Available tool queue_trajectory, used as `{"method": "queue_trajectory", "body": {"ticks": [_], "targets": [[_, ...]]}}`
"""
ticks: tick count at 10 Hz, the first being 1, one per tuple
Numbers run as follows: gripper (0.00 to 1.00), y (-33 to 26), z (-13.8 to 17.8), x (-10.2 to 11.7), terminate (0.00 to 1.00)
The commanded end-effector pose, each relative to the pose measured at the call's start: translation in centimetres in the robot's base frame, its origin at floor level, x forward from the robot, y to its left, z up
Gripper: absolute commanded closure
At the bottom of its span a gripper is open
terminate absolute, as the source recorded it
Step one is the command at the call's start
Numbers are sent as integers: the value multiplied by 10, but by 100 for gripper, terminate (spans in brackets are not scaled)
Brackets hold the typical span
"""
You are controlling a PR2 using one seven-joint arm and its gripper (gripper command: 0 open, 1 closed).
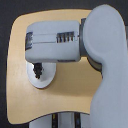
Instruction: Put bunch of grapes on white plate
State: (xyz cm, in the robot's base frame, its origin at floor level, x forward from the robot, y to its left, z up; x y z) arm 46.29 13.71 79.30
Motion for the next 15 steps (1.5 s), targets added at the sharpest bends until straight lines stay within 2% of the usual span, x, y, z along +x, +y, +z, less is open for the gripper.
{"method": "queue_trajectory", "body": {"ticks": [1, 15], "targets": [[100, -14, -11, -3, 0], [100, -18, -2, -1, 0]]}}
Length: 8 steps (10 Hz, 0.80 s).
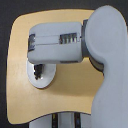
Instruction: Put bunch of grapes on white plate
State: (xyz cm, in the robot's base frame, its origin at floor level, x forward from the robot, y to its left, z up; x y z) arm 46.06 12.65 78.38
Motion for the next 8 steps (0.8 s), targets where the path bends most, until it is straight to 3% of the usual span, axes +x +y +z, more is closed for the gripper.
{"method": "queue_trajectory", "body": {"ticks": [1, 8], "targets": [[0, -7, 8, 2, 0], [0, -3, 14, 4, 0]]}}
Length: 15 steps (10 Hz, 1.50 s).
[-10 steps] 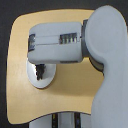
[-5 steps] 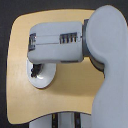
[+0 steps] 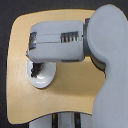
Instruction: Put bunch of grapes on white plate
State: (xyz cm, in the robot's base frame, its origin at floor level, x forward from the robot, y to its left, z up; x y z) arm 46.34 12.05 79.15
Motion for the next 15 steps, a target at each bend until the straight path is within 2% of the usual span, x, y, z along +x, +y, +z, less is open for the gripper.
{"method": "queue_trajectory", "body": {"ticks": [1, 3, 5, 10, 12, 15], "targets": [[0, 11, 16, 11, 0], [0, 27, 44, 23, 0], [0, 25, 89, 37, 0], [0, -28, 168, 65, 0], [0, -70, 189, 64, 0], [0, -157, 200, 42, 0]]}}
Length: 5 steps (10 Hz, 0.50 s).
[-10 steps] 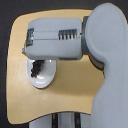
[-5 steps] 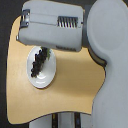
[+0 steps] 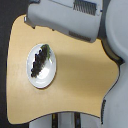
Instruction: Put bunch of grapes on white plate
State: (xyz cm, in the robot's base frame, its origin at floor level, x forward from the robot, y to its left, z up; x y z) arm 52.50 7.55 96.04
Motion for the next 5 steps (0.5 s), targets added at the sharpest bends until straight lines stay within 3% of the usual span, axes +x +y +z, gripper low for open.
{"method": "queue_trajectory", "body": {"ticks": [1, 5], "targets": [[0, -143, 33, -25, 0], [0, -253, 39, -34, 0]]}}
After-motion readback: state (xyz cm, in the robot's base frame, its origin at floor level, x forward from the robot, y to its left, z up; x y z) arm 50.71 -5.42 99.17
